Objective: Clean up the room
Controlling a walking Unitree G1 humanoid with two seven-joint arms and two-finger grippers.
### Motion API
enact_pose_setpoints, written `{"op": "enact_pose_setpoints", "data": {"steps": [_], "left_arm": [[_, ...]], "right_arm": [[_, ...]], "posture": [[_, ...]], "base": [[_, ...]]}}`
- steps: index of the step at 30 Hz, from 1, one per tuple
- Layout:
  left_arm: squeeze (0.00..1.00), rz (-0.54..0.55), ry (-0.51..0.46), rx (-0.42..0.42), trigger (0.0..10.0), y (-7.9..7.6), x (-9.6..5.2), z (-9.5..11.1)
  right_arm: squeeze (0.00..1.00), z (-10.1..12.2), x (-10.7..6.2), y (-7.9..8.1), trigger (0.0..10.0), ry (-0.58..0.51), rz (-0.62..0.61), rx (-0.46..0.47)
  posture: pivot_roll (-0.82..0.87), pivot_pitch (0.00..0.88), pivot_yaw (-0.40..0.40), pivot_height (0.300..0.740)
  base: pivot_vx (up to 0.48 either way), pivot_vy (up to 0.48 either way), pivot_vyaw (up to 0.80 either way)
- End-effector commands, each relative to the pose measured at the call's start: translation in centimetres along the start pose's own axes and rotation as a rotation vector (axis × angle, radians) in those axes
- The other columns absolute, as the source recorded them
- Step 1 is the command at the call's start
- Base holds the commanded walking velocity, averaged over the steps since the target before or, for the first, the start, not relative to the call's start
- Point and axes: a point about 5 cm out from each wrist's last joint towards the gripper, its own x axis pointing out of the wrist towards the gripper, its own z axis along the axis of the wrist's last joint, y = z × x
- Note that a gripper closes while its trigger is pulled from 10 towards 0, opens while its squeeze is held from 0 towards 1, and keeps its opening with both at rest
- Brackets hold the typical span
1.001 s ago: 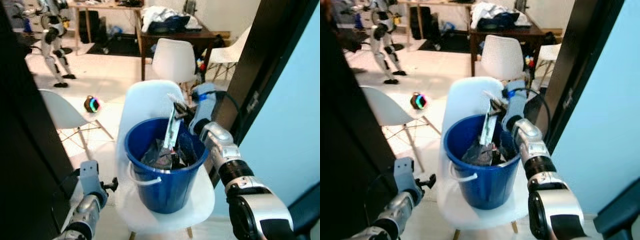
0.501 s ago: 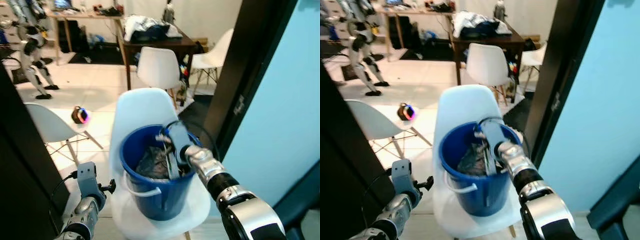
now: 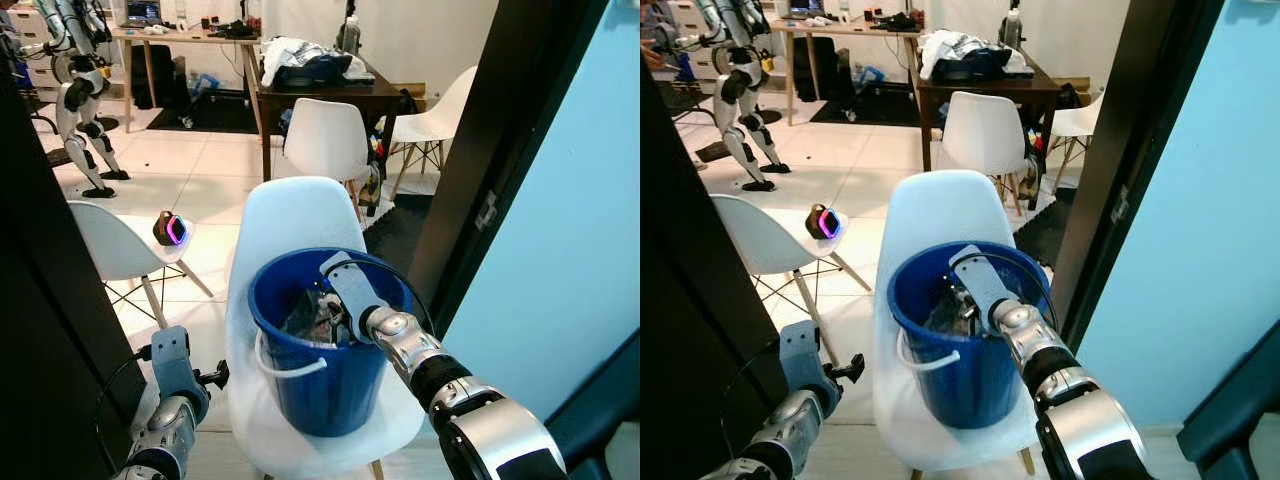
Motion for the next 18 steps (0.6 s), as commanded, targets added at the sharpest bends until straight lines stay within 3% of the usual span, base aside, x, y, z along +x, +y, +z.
{"op": "enact_pose_setpoints", "data": {"steps": [1,9,10,11,12,13,14,15,16,18], "left_arm": [[0.00,-0.001,0.001,-0.002,10.0,0.1,-0.1,-0.3],[0.00,-0.005,0.007,0.007,10.0,0.1,-0.2,-0.4],[0.00,-0.010,0.013,0.005,10.0,0.0,-0.2,-0.5],[0.00,-0.010,0.013,0.005,10.0,0.0,-0.2,-0.5],[0.00,-0.006,0.028,0.007,10.0,0.0,-0.1,-0.6],[0.00,-0.002,0.052,0.016,10.0,0.1,-0.1,-0.8],[0.00,0.002,0.068,0.024,10.0,0.1,-0.1,-0.9],[0.00,0.014,0.088,0.035,10.0,0.3,-0.2,-1.2],[0.00,0.022,0.100,0.042,10.0,0.5,-0.3,-1.3],[0.00,0.022,0.100,0.042,10.0,0.5,-0.3,-1.3]], "right_arm": [[1.00,0.4,0.0,-0.4,10.0,-0.017,-0.035,0.012],[1.00,0.1,-0.2,-1.5,10.0,-0.024,-0.106,0.065],[1.00,0.0,-0.3,-2.0,10.0,-0.037,-0.114,0.131],[1.00,0.0,-0.3,-2.0,10.0,-0.037,-0.114,0.131],[1.00,0.1,-0.4,-2.4,10.0,-0.079,-0.098,0.262],[0.26,0.2,-0.6,-2.7,10.0,-0.143,-0.058,0.428],[0.26,0.4,-0.7,-3.0,10.0,-0.194,-0.029,0.532],[0.00,0.4,-1.1,-3.2,10.0,-0.272,0.028,0.654],[0.00,0.4,-1.3,-3.4,10.0,-0.323,0.062,0.718],[0.00,0.4,-1.3,-3.4,10.0,-0.323,0.062,0.718]], "posture": [[-0.02,0.000,-0.059,0.708],[-0.02,0.000,-0.051,0.708],[-0.02,0.000,-0.049,0.708],[-0.02,0.000,-0.049,0.708],[-0.02,0.000,-0.045,0.708],[-0.02,0.000,-0.043,0.708],[-0.02,0.000,-0.041,0.708],[-0.02,0.000,-0.039,0.708],[-0.03,0.000,-0.039,0.708],[-0.03,0.000,-0.039,0.708]], "base": [[0.000,0.000,0.00],[0.000,0.000,0.00],[0.000,0.000,0.00],[0.000,0.000,0.00],[0.000,0.000,0.00],[0.000,0.000,0.00],[0.000,0.000,0.00],[-0.424,0.000,0.00],[-0.424,0.000,0.00],[-0.424,0.000,0.00]]}}
